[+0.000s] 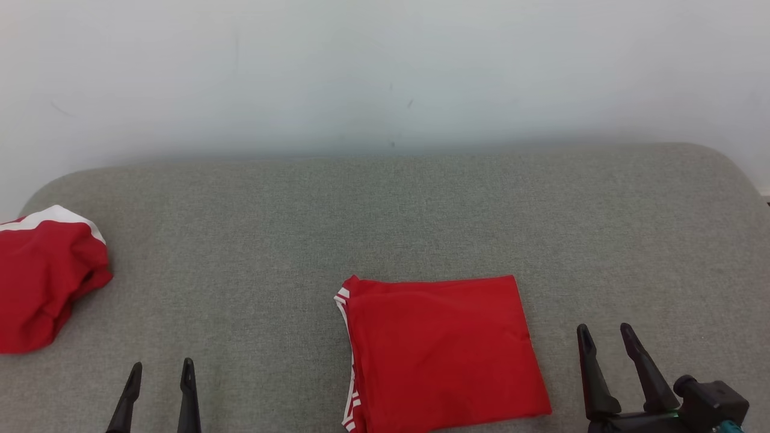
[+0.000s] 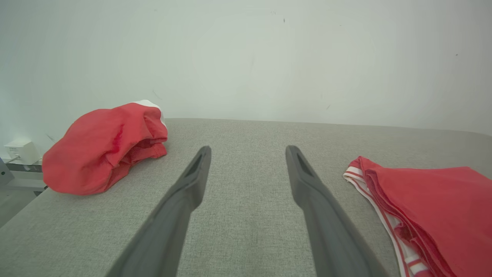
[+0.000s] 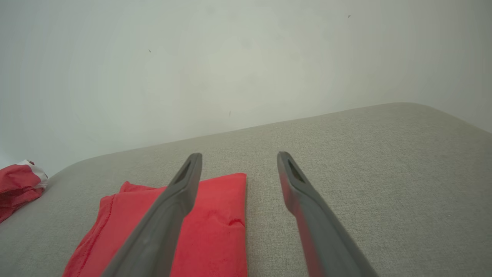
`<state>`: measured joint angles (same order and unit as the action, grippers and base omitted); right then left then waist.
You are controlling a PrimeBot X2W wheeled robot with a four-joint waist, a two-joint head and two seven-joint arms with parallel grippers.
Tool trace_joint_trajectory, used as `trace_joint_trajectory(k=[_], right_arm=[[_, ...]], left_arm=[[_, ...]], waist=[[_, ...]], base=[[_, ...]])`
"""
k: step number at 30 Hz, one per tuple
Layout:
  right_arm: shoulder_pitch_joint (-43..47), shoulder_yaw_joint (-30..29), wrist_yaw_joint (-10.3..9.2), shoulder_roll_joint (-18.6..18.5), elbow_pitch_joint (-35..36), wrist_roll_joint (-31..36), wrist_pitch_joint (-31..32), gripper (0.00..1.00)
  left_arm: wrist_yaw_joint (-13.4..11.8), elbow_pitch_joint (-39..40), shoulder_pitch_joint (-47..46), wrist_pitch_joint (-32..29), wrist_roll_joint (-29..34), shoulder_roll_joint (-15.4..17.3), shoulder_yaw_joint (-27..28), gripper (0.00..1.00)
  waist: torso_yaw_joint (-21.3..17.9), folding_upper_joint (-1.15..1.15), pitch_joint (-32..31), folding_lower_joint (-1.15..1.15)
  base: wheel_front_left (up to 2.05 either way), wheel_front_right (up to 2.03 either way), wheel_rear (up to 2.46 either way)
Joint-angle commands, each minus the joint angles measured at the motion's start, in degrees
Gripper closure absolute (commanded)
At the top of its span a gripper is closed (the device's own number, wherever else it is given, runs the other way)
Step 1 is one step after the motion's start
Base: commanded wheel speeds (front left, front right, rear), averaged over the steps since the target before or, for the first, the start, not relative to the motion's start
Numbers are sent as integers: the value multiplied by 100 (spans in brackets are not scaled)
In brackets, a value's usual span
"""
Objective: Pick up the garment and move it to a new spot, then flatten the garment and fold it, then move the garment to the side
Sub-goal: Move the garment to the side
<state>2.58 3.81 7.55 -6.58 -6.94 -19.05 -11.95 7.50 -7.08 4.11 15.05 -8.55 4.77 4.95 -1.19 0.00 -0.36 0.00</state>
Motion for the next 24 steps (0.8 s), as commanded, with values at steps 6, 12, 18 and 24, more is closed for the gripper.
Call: trace_joint_trajectory(k=[6,12,18,24], right_arm=[[-445,191,-11,-125,-295,130,170,0],[-961,228,-11,-158,-704,178,480,0],[-1452,244,-11,-158,-1367,238,770,0],[-1770,310,-11,-118,-2089,255,853,0]], left_arm=[[-16,14,-48,18,77,-23,-3,0],[-13,-14,-155,18,66,-24,-68,0],[-11,-45,-290,18,37,-41,-150,0],[-9,-84,-416,18,12,-56,-216,0]], waist=[[21,0,66,0],[140,0,170,0],[310,0,325,0],[433,0,482,0]], base=[[0,0,0],[0,0,0],[0,0,0],[0,0,0]])
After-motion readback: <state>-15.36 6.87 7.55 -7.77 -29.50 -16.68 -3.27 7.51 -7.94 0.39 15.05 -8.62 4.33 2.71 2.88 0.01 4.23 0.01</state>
